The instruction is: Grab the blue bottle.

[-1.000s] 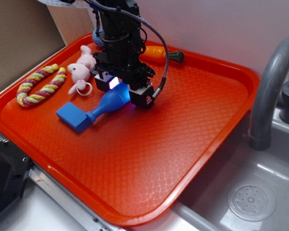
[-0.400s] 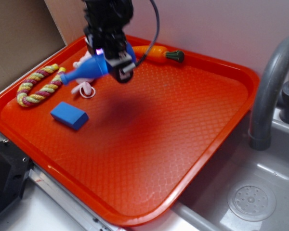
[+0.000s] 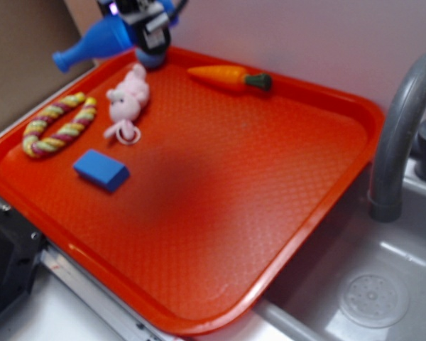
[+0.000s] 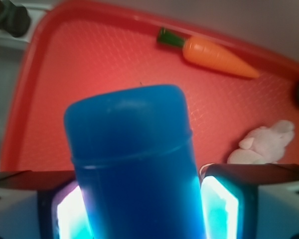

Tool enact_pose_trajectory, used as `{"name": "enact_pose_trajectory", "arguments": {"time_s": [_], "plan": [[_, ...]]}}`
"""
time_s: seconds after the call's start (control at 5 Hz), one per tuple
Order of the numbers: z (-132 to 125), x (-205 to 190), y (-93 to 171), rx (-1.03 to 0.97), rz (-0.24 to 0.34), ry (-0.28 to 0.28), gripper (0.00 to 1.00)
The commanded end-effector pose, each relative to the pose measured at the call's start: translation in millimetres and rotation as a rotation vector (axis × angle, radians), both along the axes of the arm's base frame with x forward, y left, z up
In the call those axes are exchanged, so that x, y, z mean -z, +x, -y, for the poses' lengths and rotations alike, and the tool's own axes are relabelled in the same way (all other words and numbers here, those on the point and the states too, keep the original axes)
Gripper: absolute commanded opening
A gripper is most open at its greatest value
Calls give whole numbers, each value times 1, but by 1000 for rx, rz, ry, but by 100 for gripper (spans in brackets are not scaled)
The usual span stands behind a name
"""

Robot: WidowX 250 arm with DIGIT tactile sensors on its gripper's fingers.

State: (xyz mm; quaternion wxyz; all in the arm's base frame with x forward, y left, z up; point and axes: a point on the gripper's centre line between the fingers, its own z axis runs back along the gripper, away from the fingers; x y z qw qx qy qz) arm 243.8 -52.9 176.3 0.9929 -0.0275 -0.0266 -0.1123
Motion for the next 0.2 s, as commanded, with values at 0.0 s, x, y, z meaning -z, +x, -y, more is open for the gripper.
{"name": "enact_pose_trajectory", "arguments": {"time_s": [0.0], "plan": [[-14, -19, 5, 18, 79, -69, 0]]}}
